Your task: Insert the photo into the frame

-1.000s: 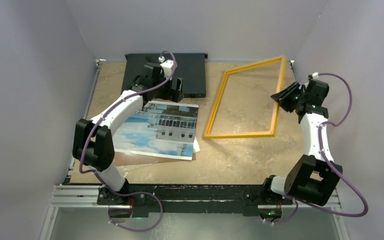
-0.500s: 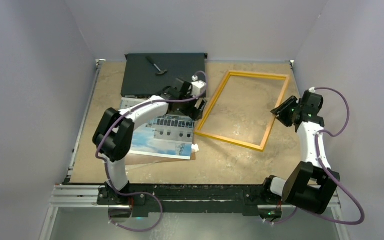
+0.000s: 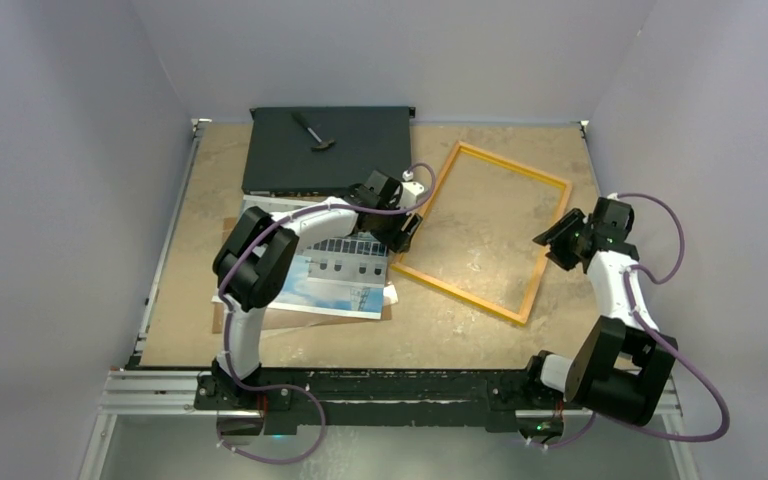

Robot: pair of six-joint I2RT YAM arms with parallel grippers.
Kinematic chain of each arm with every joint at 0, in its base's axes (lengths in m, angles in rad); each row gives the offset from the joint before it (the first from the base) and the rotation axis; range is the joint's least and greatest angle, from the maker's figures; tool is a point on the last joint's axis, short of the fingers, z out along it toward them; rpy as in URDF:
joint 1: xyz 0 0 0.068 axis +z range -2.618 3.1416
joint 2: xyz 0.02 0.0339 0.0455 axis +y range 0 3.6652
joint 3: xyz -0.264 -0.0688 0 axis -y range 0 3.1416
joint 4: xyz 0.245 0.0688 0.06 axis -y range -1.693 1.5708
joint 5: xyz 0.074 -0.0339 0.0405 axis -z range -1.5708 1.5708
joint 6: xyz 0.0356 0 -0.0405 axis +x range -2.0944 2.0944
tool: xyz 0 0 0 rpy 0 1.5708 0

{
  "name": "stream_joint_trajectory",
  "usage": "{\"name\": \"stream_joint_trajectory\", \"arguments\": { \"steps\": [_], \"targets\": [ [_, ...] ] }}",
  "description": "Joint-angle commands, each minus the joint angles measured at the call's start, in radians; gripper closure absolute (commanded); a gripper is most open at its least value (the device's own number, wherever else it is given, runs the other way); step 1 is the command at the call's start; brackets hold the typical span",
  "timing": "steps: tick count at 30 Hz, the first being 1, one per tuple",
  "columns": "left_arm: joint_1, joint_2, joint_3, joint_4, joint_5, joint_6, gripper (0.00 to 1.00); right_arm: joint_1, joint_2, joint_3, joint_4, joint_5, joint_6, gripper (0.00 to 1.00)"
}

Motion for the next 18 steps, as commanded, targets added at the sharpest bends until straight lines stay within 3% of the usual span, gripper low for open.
{"name": "stream_joint_trajectory", "arguments": {
  "steps": [1,5,10,18],
  "targets": [
    [0.003,0.002,0.027,0.033,0.029,0.004,0.42,-0.002,-0.034,-0.003,0.079,-0.004,0.008,0.46],
    [-0.002,0.017,0.026,0.026,0.095,-0.032,0.49,0.045,-0.001,0.002,0.133,0.014,0.028,0.41],
    [-0.008,0.002,-0.03,0.025,0.171,-0.063,0.53,0.241,0.14,0.094,0.188,0.137,0.094,0.35],
    [-0.008,-0.104,-0.166,0.045,0.315,-0.097,0.53,0.514,0.495,0.409,0.206,0.251,0.132,0.32]
  ]
}}
